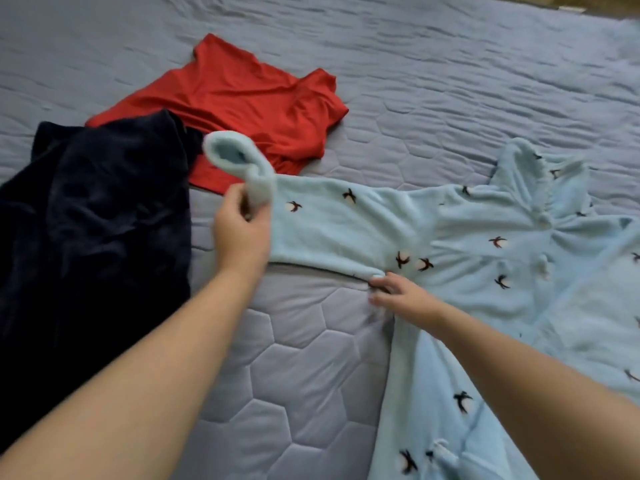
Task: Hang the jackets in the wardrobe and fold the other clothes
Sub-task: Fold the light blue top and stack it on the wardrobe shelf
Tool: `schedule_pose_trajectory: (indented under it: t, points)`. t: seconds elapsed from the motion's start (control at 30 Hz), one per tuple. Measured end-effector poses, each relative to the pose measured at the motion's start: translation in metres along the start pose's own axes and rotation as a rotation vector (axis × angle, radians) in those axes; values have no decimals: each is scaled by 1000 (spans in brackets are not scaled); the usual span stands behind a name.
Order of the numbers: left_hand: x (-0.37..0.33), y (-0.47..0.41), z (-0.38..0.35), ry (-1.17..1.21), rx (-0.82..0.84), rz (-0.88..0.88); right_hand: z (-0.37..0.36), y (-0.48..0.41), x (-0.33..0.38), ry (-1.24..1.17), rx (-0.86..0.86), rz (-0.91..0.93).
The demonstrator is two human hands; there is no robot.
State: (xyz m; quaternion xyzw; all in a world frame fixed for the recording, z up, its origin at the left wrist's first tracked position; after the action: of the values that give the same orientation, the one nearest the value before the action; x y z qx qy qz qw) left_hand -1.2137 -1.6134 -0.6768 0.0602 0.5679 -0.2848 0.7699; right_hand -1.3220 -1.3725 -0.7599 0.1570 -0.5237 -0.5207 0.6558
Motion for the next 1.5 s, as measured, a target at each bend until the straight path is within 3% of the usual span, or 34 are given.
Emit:
schedule_pose_trajectory:
  t: [0.1,0.17,0.23,0.33,0.53,0.63,0.73,0.8,0.9,1.03,1.23,1.5]
  points:
    - [-52,71,-46,23,291,-220,32,30,16,-757,241,-118]
    - [-79,122,-75,32,476,-316,58,53,18,-985,356,-51]
    - [-105,162,-97,11,595,-377,77,78,5,-928,255,-54]
    - [-136,201,-119,17,628,-381,113,106,-33,-791,-136,-142]
    - [-146,254,-134,-4,462,3,200,182,-143,-1057,-230,-181]
    - [-133,285,-143,-69,495,226,212,218,-233,-889,-377,-399]
    - [-117,314,-150,-110,582,436,199,230,-287,-613,-310,-626]
    - [-110,320,-147,-99,618,528,200,225,-290,-408,-348,-672]
    - [-106,314,-128,-23,535,686,205,213,-253,-96,-422,-524]
    - [-114,310,-93,73,422,835,190,200,-191,144,-286,-364]
    - [-128,283,-64,266,273,950,172,181,-121,199,-181,-283]
    - [-107,288,-79,542,141,1078,184,108,-71,263,-262,-210]
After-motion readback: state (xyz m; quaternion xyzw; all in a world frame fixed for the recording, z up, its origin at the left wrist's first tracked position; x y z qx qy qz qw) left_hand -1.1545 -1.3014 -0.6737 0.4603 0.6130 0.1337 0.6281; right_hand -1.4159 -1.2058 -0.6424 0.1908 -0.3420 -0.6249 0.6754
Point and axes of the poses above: each hand's wrist, its own y-axis away from the middle knuckle, its own z-axis out of the back of the hand, x = y × z, the point moved 5 cm from there along -y, towards the middle knuckle, and after that the axes turned 10 degrees about -z, right-handed, at the moved point
